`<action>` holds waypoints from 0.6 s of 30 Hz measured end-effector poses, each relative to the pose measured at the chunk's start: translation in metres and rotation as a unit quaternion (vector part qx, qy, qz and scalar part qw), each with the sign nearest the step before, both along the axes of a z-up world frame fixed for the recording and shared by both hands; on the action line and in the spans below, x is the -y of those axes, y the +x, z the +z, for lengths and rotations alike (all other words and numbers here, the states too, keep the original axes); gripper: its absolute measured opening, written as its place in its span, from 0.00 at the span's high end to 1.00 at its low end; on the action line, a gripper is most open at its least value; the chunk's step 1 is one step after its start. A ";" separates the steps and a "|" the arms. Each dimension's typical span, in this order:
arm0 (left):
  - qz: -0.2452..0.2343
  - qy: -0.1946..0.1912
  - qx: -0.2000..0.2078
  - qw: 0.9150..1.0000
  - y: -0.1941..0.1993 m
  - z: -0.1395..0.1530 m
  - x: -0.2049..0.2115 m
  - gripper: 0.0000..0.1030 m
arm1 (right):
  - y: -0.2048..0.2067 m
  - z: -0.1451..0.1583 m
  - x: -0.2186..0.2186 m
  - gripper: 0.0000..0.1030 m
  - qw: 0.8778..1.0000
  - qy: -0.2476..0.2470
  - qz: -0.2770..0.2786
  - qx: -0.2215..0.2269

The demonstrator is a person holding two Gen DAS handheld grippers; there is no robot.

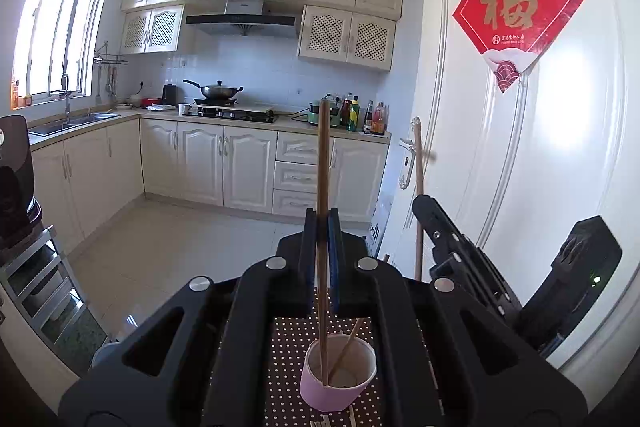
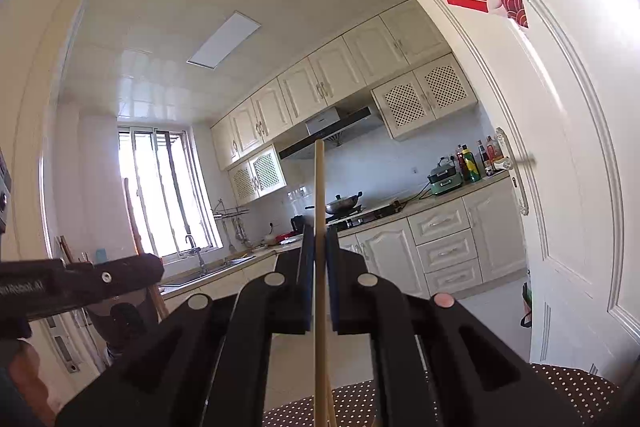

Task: Organize utensils
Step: 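Lower the left tool's chopstick into the pink cup while the right tool lowers its chopstick in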

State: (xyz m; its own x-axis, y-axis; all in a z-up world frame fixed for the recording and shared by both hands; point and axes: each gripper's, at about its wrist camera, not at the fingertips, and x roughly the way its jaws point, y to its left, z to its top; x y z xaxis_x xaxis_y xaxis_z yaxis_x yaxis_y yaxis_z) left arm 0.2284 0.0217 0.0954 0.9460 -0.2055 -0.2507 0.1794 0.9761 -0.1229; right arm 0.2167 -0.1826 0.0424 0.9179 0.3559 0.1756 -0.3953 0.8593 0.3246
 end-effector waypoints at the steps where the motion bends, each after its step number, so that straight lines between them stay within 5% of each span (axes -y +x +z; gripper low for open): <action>1: 0.000 0.002 0.000 1.000 0.001 0.000 0.001 0.94 | 0.003 -0.001 0.000 0.95 1.000 0.002 0.003 -0.001; 18: 0.005 -0.004 -0.030 1.000 0.033 -0.030 0.003 0.94 | 0.030 -0.026 -0.006 0.95 1.000 -0.012 -0.002 -0.011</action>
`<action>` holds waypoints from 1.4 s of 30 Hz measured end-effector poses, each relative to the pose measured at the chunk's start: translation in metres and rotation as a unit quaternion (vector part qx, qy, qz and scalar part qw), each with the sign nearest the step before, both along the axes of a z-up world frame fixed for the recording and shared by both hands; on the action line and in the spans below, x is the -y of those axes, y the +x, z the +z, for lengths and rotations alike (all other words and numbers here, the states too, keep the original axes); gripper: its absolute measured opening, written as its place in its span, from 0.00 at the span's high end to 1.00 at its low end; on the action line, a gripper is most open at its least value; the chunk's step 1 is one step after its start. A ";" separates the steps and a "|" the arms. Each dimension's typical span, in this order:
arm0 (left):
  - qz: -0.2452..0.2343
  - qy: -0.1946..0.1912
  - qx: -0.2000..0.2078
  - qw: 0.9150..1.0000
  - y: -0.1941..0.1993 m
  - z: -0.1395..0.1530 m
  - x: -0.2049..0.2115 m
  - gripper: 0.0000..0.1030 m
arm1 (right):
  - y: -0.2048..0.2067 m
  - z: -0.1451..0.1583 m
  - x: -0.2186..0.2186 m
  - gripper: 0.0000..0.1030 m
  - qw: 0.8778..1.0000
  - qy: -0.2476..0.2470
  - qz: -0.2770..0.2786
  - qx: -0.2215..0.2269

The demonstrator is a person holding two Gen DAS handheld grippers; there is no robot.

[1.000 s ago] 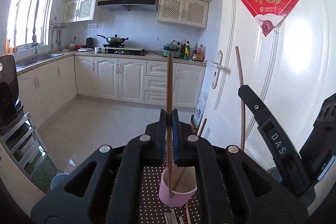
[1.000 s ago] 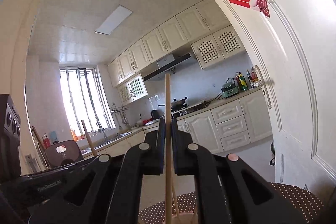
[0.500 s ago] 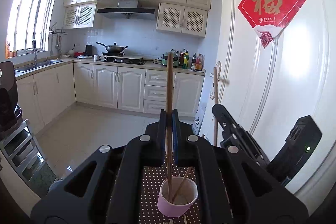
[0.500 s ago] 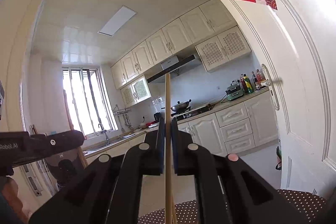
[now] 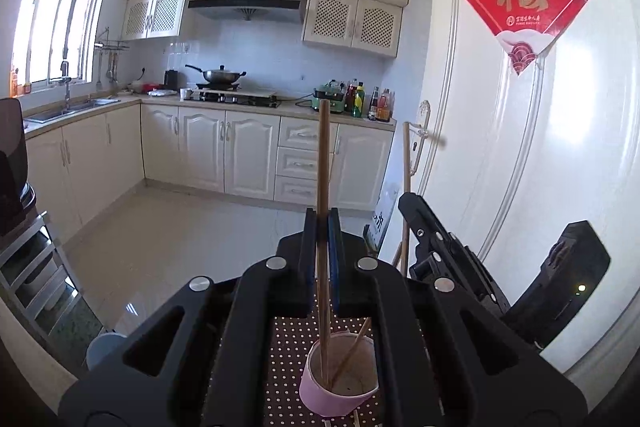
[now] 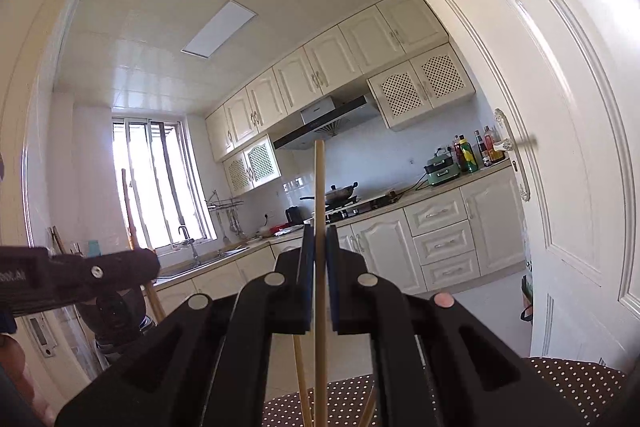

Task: Organize utensils
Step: 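Lower the left tool's chopstick into the pink cup while the right tool lowers its chopstick in, then open the left tool to release its chopstick while the right tool opens too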

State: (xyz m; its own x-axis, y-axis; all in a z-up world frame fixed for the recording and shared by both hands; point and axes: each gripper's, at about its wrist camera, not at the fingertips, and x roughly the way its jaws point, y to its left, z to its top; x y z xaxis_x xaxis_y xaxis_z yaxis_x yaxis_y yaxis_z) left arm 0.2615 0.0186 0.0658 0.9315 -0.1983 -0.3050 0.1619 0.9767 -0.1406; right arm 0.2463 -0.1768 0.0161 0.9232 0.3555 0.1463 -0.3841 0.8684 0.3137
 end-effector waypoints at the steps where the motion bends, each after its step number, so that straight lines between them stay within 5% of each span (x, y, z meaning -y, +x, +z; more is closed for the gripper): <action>1: 0.000 -0.001 -0.006 1.000 0.003 -0.004 0.000 0.94 | 0.002 -0.001 0.000 0.95 1.000 -0.002 -0.002 -0.001; 10: 0.003 -0.019 -0.054 0.998 0.026 -0.036 -0.004 0.94 | 0.009 -0.014 -0.001 0.95 1.000 -0.008 0.002 -0.020; 30: -0.022 0.000 -0.075 0.997 0.028 -0.065 -0.002 0.93 | -0.007 -0.034 -0.010 0.92 0.991 -0.095 0.017 -0.094; 32: -0.028 0.003 -0.080 0.996 0.028 -0.064 -0.002 0.92 | -0.011 -0.034 -0.006 0.86 0.990 -0.097 0.014 -0.100; 36: -0.025 0.016 -0.090 0.995 0.024 -0.065 -0.002 0.92 | -0.024 -0.030 0.000 0.58 0.989 -0.098 0.012 -0.106; 42: -0.020 0.019 -0.098 0.995 0.011 -0.073 -0.009 0.89 | -0.044 -0.020 0.008 0.36 0.983 -0.132 -0.002 -0.128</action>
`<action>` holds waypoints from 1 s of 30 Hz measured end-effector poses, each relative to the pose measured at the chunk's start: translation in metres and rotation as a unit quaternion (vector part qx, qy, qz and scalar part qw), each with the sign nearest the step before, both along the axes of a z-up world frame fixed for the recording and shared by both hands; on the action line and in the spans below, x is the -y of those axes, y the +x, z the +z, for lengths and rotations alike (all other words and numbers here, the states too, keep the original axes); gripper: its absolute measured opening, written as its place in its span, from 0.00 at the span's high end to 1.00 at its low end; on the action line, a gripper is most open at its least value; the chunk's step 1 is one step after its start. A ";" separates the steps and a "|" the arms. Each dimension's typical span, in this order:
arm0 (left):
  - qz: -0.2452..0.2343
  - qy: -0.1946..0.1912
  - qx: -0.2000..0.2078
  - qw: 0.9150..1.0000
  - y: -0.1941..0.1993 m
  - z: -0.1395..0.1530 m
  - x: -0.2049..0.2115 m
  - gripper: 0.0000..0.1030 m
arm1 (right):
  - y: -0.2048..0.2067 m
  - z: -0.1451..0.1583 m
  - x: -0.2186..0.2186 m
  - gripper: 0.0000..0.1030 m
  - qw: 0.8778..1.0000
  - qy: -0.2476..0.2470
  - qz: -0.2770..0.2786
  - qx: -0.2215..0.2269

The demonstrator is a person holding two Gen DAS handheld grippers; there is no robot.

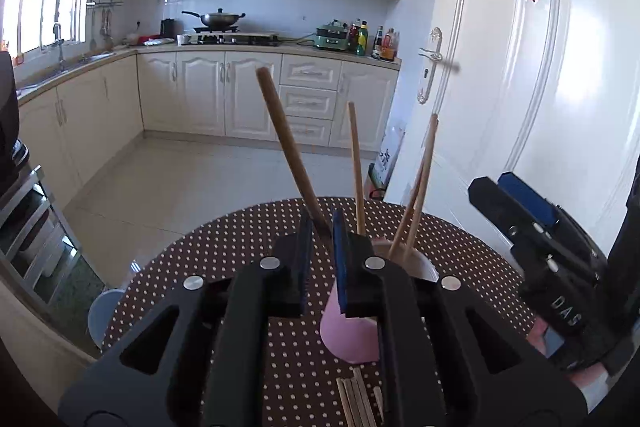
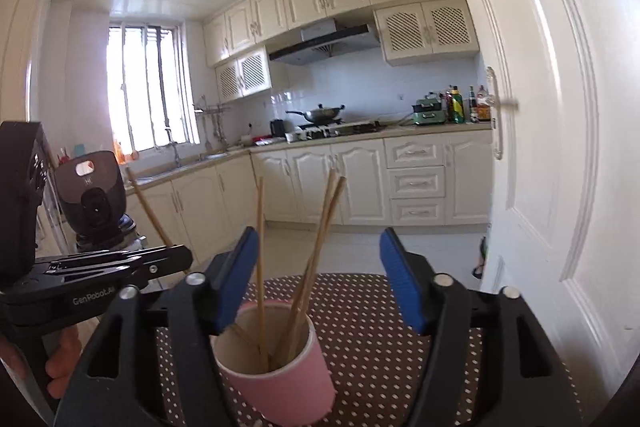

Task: Organize utensils
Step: 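Open the left tool to release its chopstick while the right tool opens too, then move the left tool back to the chopstick row while the right tool returns there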

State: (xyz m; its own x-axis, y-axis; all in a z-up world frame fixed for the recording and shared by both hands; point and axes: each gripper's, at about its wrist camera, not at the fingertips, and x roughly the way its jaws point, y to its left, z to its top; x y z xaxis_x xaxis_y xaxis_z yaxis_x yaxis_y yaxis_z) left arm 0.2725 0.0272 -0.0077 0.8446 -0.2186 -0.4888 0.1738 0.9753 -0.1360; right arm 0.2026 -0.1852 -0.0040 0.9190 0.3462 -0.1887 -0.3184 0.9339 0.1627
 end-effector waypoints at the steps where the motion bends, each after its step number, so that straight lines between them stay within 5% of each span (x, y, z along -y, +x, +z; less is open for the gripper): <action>1: 0.002 -0.001 -0.002 1.000 -0.003 -0.001 -0.001 0.88 | -0.002 0.002 0.003 0.35 1.000 0.002 0.001 -0.009; 5: 0.002 0.000 -0.006 1.000 -0.011 -0.003 -0.003 0.82 | -0.015 0.005 0.009 0.23 1.000 -0.009 -0.011 -0.026; 9: 0.001 -0.005 0.003 1.000 -0.024 -0.001 -0.004 0.53 | -0.029 0.006 0.011 0.18 0.999 -0.021 -0.017 -0.034; 15: 0.009 0.002 0.003 1.000 -0.041 -0.001 -0.007 0.52 | -0.045 0.004 0.011 0.09 0.998 -0.034 -0.017 -0.046; 30: 0.025 -0.003 -0.017 1.000 -0.072 -0.019 -0.030 0.41 | -0.065 -0.029 0.018 0.08 0.991 -0.032 -0.019 -0.126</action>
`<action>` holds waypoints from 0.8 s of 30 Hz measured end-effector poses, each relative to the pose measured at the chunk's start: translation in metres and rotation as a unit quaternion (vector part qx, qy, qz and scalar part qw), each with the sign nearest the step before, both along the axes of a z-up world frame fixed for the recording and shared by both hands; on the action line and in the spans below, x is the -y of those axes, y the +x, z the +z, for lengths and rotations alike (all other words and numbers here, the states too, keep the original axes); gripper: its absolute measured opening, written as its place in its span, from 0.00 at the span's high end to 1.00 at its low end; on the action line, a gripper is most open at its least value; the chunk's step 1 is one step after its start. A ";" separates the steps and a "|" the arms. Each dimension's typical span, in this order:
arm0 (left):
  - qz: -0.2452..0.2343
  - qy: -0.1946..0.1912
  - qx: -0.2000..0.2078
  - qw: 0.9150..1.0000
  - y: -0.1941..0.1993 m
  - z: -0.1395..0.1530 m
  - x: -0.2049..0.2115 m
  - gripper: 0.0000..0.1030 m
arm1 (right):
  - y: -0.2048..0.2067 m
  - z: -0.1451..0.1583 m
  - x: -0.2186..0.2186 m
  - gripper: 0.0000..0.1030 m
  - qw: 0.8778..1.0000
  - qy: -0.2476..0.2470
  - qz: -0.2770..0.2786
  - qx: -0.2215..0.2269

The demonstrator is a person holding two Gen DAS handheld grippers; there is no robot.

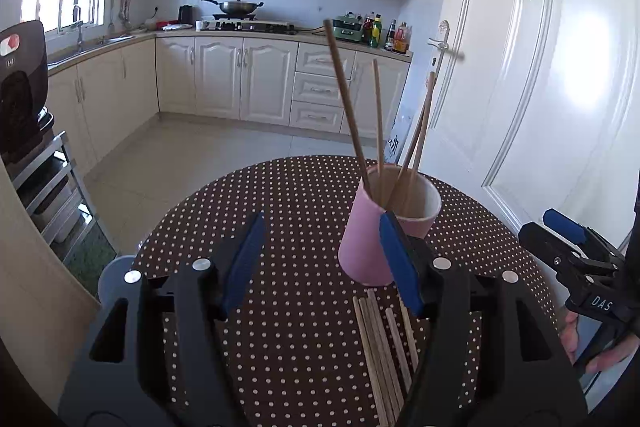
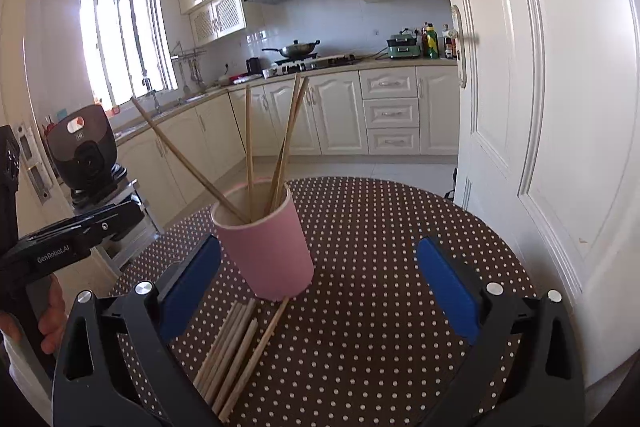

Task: Organize utensils
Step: 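Move the left tool back to the chopstick row while the right tool returns there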

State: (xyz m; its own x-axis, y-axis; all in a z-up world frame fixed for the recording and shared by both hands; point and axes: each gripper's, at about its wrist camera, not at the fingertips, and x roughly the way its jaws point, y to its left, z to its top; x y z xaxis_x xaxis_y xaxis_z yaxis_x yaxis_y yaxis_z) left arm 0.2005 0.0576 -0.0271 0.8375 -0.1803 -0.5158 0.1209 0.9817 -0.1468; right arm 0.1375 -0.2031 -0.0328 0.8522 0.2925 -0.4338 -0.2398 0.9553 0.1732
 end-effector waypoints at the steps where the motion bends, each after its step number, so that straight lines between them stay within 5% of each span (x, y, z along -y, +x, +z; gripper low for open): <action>1: 0.001 0.001 -0.002 1.000 -0.001 -0.002 -0.001 0.40 | -0.001 -0.002 0.000 0.08 1.000 -0.001 0.002 -0.005; 12: -0.004 0.018 -0.054 0.998 -0.008 -0.043 -0.003 0.33 | 0.001 -0.035 -0.012 0.08 0.995 0.020 0.026 -0.093; 24: -0.011 0.008 -0.101 0.995 -0.010 -0.072 -0.009 0.31 | 0.011 -0.068 -0.034 0.08 0.986 -0.037 0.004 -0.160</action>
